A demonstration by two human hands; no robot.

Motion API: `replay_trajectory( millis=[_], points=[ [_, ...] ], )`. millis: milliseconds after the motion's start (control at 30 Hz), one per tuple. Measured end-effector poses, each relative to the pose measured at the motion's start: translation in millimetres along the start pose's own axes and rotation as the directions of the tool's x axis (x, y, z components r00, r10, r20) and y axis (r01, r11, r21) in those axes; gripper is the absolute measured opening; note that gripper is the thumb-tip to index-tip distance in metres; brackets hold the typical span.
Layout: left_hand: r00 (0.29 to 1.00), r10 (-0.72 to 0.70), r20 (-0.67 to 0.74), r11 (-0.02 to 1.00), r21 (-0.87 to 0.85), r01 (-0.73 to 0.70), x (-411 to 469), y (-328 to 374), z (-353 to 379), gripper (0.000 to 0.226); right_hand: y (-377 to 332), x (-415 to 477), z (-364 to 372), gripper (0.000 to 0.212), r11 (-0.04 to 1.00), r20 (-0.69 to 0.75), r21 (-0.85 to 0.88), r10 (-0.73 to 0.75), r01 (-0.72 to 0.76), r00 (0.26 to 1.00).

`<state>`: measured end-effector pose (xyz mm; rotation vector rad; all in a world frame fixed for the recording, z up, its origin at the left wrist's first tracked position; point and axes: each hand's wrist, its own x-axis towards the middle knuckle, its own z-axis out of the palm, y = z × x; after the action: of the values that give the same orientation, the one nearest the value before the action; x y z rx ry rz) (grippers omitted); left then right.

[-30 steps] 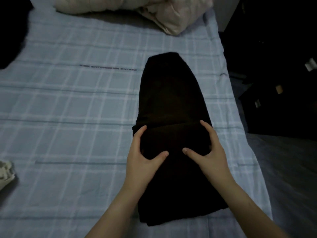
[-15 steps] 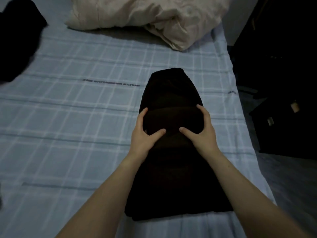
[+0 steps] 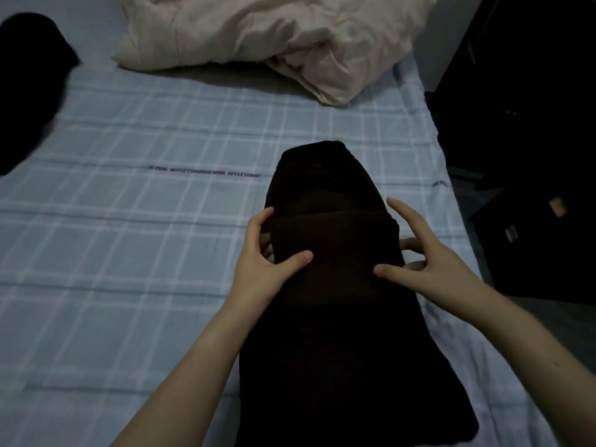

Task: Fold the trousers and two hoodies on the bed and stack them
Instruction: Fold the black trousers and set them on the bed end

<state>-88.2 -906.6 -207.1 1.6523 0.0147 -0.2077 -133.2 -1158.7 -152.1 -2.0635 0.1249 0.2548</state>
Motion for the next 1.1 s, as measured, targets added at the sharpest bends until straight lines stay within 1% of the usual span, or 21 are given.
replay_trajectory(
  millis=[67, 133, 233, 333, 433, 500, 600, 733, 833, 867, 900, 933, 967, 1000, 1033, 1067, 1100],
  points=[
    [1.000, -0.010, 0.009, 0.999, 0.032, 0.009, -10.4, 5.9, -2.2, 0.082, 2.8, -14.4, 3.4, 0.091, 0.999, -0.013, 0.029, 0.023, -0.022, 1.000],
    [1.000, 0.002, 0.019, 0.992, 0.123, -0.005, -28.4, 7.7, -3.8, 0.080, 9.8, -28.8, 10.0, 0.086, 0.997, -0.028, 0.072, 0.033, -0.031, 0.999],
    [0.997, 0.067, 0.024, 0.978, 0.196, -0.070, -61.5, 7.7, -0.7, 0.075, 15.3, -43.9, 23.5, 0.077, 0.973, -0.107, 0.232, 0.021, 0.004, 0.994],
    [0.993, 0.117, -0.014, 0.983, 0.144, -0.113, -58.2, 8.1, 0.8, 0.067, 8.0, -38.8, 33.5, 0.058, 0.902, -0.244, 0.424, 0.026, 0.082, 0.970],
    [0.988, 0.146, -0.050, 0.987, 0.081, -0.142, -24.9, 18.2, 2.7, 0.061, -5.0, -14.1, 34.7, 0.041, 0.851, -0.354, 0.507, 0.062, 0.137, 0.933],
    [0.990, 0.128, -0.062, 0.992, 0.019, -0.127, 1.2, 21.5, 4.6, 0.057, -11.5, 10.5, 33.7, 0.036, 0.831, -0.379, 0.540, 0.099, 0.133, 0.920],
    [0.992, 0.101, -0.080, 0.995, 0.011, -0.100, 34.3, 22.1, 8.3, 0.056, -16.0, 51.3, 34.5, 0.031, 0.803, -0.378, 0.588, 0.168, 0.096, 0.911],
    [0.994, 0.058, -0.097, 0.998, -0.004, -0.059, 54.3, 15.5, 10.4, 0.057, -13.6, 83.1, 40.6, 0.033, 0.855, -0.420, 0.513, 0.174, 0.075, 0.891],
    [0.992, 0.022, -0.125, 1.000, -0.017, -0.024, 57.3, 10.9, 9.8, 0.059, -7.8, 85.6, 43.1, 0.030, 0.865, -0.438, 0.498, 0.181, 0.070, 0.881],
    [0.992, -0.018, -0.124, 0.997, -0.071, 0.009, 58.8, 11.9, 8.3, 0.058, -7.1, 86.0, 41.1, 0.027, 0.847, -0.420, 0.528, 0.199, 0.060, 0.885],
    [0.991, -0.075, -0.106, 0.977, -0.206, 0.052, 62.0, 14.0, 6.0, 0.056, -6.8, 87.2, 37.6, 0.024, 0.792, -0.375, 0.607, 0.215, 0.064, 0.902],
    [0.986, -0.152, -0.065, 0.901, -0.420, 0.111, 66.1, 17.7, 4.0, 0.054, -8.3, 88.7, 33.8, 0.025, 0.655, -0.300, 0.751, 0.224, 0.085, 0.927],
    [0.974, -0.225, -0.001, 0.741, -0.650, 0.171, 70.6, 21.2, 2.2, 0.052, -10.3, 89.6, 30.2, 0.032, 0.452, -0.227, 0.885, 0.205, 0.113, 0.952],
    [0.962, -0.271, 0.034, 0.575, -0.796, 0.190, 76.0, 22.6, 2.3, 0.048, -12.6, 91.6, 27.0, 0.035, 0.269, -0.199, 0.952, 0.183, 0.146, 0.963],
    [0.958, -0.288, 0.011, 0.511, -0.844, 0.163, 80.3, 23.7, 4.3, 0.041, -14.8, 95.2, 24.8, 0.032, 0.231, -0.212, 0.958, 0.170, 0.170, 0.962],
    [0.961, -0.271, -0.047, 0.591, -0.796, 0.128, 82.5, 25.0, 8.2, 0.034, -17.4, 99.7, 26.0, 0.027, 0.293, -0.226, 0.941, 0.165, 0.171, 0.960],
    [0.972, -0.205, -0.116, 0.758, -0.647, 0.082, 82.9, 25.1, 13.8, 0.029, -19.1, 104.4, 29.8, 0.022, 0.463, -0.258, 0.871, 0.147, 0.164, 0.955]
  ],
)
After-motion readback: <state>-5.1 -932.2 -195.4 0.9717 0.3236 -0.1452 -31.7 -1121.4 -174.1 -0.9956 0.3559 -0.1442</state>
